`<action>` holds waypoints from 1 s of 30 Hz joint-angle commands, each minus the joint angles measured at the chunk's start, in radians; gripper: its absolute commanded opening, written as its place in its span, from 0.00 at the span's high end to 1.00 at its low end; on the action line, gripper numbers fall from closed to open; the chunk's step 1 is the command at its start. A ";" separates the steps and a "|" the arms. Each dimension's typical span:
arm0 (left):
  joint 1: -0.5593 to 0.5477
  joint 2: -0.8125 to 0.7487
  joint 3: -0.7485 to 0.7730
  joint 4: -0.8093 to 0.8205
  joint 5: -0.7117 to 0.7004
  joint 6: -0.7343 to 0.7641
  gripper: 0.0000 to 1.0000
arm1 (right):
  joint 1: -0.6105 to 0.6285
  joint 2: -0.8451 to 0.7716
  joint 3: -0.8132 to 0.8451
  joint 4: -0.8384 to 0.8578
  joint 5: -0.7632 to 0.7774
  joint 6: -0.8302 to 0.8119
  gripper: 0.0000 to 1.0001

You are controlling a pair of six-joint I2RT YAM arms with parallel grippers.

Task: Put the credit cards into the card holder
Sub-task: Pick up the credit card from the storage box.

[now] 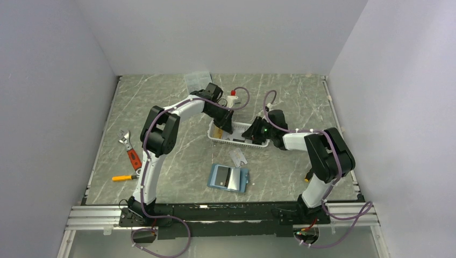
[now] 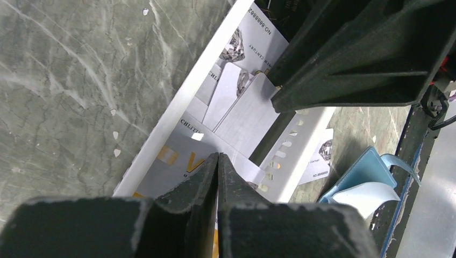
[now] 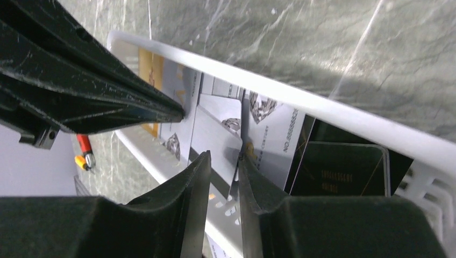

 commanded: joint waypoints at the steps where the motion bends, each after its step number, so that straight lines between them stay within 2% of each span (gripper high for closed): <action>1: -0.015 0.015 -0.040 -0.019 -0.045 0.034 0.90 | 0.012 -0.048 -0.020 0.080 -0.110 0.034 0.73; 8: -0.016 0.010 -0.051 -0.024 -0.033 0.038 0.90 | 0.012 -0.003 0.003 0.130 -0.173 0.060 0.79; 17: -0.013 -0.022 -0.040 -0.053 0.047 0.036 0.88 | 0.012 0.007 0.014 0.182 -0.191 0.093 1.00; 23: -0.007 -0.020 -0.018 -0.076 0.099 0.041 0.85 | 0.009 -0.012 -0.010 0.242 -0.191 0.133 1.00; 25: 0.003 -0.024 -0.004 -0.095 0.132 0.040 0.75 | 0.005 -0.025 -0.019 0.237 -0.177 0.132 1.00; 26: 0.011 -0.030 0.008 -0.108 0.154 0.041 0.59 | 0.002 -0.032 -0.023 0.234 -0.176 0.130 1.00; 27: 0.020 -0.035 0.027 -0.131 0.187 0.049 0.37 | -0.003 -0.039 -0.027 0.232 -0.177 0.127 1.00; 28: 0.030 -0.040 0.048 -0.155 0.220 0.060 0.12 | -0.009 -0.049 -0.030 0.225 -0.177 0.123 1.00; 29: 0.046 -0.049 0.070 -0.178 0.248 0.073 0.02 | -0.015 -0.059 -0.032 0.210 -0.178 0.112 1.00; 30: 0.058 -0.057 0.088 -0.198 0.274 0.083 0.01 | -0.018 -0.072 -0.032 0.189 -0.177 0.098 1.00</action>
